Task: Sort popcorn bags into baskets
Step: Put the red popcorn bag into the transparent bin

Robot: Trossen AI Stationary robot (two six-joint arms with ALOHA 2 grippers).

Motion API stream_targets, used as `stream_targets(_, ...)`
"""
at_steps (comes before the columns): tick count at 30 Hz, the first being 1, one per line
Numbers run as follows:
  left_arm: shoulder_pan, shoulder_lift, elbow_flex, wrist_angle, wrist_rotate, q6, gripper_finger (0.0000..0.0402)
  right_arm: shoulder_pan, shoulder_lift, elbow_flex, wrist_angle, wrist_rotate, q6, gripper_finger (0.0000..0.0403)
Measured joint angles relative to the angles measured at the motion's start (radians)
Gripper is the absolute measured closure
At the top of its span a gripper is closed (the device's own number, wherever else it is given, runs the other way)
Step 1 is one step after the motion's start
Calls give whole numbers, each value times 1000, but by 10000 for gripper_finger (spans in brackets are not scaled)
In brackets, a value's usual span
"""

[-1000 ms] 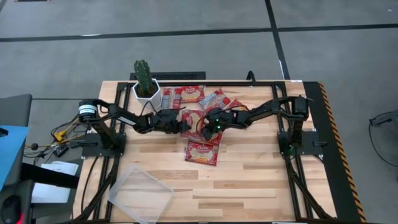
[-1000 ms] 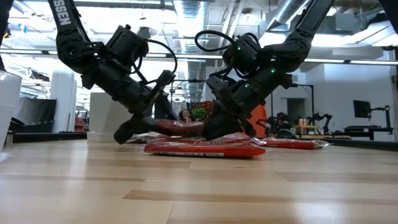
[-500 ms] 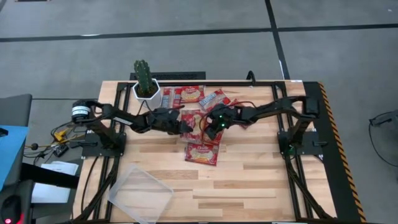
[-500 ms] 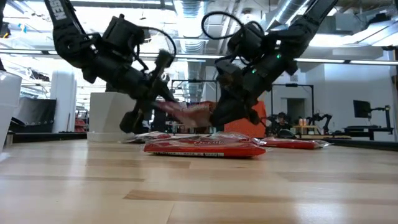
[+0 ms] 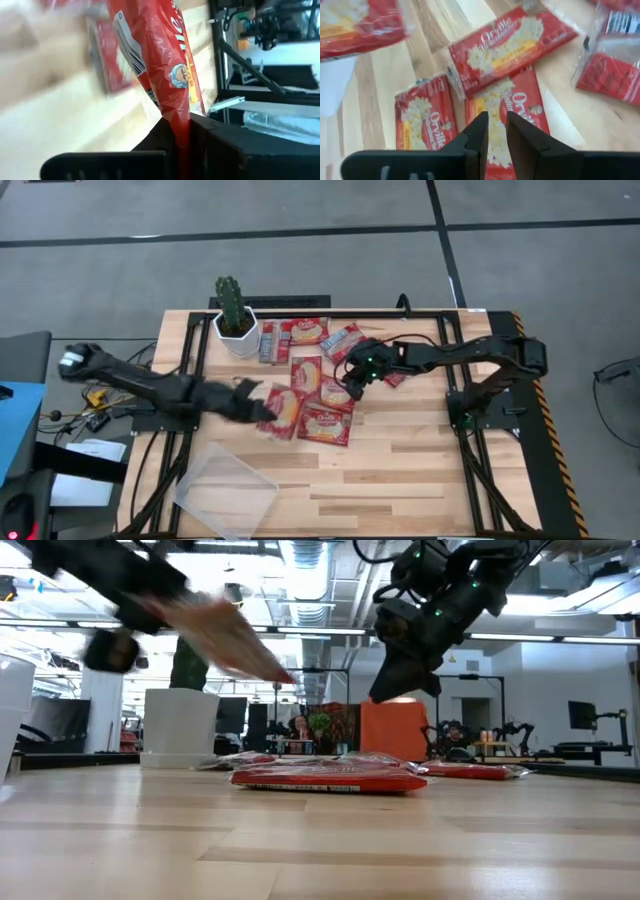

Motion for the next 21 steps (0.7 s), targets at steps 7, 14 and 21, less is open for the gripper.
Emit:
stream_targets(7, -422, -80, 2, -97, -408, -259, 399, 2, -4, 0, -5, -2, -6, 310)
stream_targets(14, -629, 54, 195, -276, -417, -346, 399, 1, -4, 0, -7, -3, -9, 310)
stream_targets(21, -725, 253, 441, -587, -378, -476, 399, 1, -4, 0, -10, -4, -9, 310)
